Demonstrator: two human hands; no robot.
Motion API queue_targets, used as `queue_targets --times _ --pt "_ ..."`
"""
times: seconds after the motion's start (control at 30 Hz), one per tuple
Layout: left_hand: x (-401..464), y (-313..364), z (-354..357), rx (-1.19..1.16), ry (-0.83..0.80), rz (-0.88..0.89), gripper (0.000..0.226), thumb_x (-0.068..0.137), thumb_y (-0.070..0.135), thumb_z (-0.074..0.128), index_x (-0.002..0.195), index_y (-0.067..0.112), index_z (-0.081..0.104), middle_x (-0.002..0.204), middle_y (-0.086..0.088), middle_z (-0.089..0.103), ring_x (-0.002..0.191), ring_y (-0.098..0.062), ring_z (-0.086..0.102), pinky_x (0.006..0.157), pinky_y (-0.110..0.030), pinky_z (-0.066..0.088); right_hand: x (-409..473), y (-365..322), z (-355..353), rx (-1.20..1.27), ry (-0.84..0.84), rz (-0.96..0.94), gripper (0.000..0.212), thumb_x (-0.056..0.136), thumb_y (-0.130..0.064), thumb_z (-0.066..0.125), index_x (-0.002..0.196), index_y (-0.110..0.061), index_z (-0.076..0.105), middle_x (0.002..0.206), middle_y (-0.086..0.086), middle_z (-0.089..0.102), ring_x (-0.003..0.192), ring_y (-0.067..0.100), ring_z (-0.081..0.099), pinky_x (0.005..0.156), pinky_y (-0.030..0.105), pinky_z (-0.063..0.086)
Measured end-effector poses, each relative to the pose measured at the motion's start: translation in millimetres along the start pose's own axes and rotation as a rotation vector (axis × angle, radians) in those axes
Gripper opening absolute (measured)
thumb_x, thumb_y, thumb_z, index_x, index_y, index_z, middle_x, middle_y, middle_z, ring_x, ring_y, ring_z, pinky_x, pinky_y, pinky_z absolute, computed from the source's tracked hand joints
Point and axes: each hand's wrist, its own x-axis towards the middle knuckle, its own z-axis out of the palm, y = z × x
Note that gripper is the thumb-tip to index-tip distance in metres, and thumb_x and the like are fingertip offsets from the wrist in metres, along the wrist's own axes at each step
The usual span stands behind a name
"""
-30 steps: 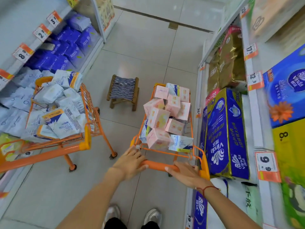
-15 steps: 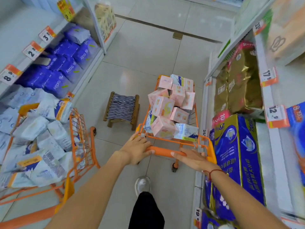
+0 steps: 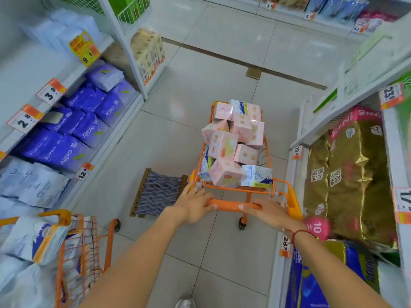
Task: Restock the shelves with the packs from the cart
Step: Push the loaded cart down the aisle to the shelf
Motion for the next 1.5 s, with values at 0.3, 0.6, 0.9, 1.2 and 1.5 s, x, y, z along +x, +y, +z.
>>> queue_targets --times 0.3,0.6,0.9,1.2,1.5 --pt "87.6 -20.8 -77.1 -0.07 0.066 -0.168 0.042 0.1 0.048 0.024 0.128 0.026 0.046 0.125 0.001 0.048 0.133 -0.018 0.029 0.117 -0.039 -0.013 128.8 -19.2 -111.7 -0.091 -0.033 -0.095 0.044 0.08 -0.076 0.039 0.077 -0.035 0.056 0.104 -0.001 0.063 0.114 0.018 0.045 0.104 0.041 0.02" --pt "153.4 -30.5 -142.9 -0.277 0.106 -0.387 0.044 0.101 0.048 0.022 0.133 0.026 0.043 0.128 0.001 0.046 0.137 -0.019 0.025 0.115 -0.038 -0.014 250.4 -50.4 -208.8 -0.267 -0.095 -0.259 0.049 0.076 -0.078 0.044 0.088 -0.034 0.063 0.107 -0.002 0.061 0.113 0.018 0.046 0.106 0.04 0.026" --pt "186.8 -55.3 -169.9 -0.4 0.176 -0.528 0.06 0.093 0.06 0.01 0.135 0.03 0.039 0.13 0.006 0.046 0.135 -0.017 0.027 0.115 -0.039 -0.013 319.6 -99.3 -258.1 -0.36 -0.165 -0.415 0.059 0.074 -0.078 0.047 0.082 -0.023 0.068 0.08 -0.007 0.064 0.088 0.009 0.056 0.096 0.034 0.032" --pt "233.1 -77.6 -222.6 -0.616 0.242 -0.651 0.044 0.1 0.048 0.021 0.135 0.029 0.039 0.132 0.002 0.045 0.136 -0.022 0.026 0.116 -0.043 -0.011 399.6 -148.1 -311.9 -0.515 -0.232 -0.572 0.046 0.074 -0.079 0.044 0.075 -0.035 0.058 0.072 -0.011 0.061 0.088 0.009 0.054 0.102 0.035 0.022" --pt "289.0 -49.6 -254.0 -0.817 0.414 -0.872 0.039 0.098 0.05 0.03 0.126 0.033 0.049 0.12 0.006 0.055 0.127 -0.015 0.039 0.117 -0.037 -0.005 462.5 -168.5 -366.7 -0.702 -0.279 -0.795 0.051 0.063 -0.089 0.037 0.066 -0.04 0.05 0.072 -0.015 0.055 0.085 0.006 0.052 0.105 0.034 0.022"
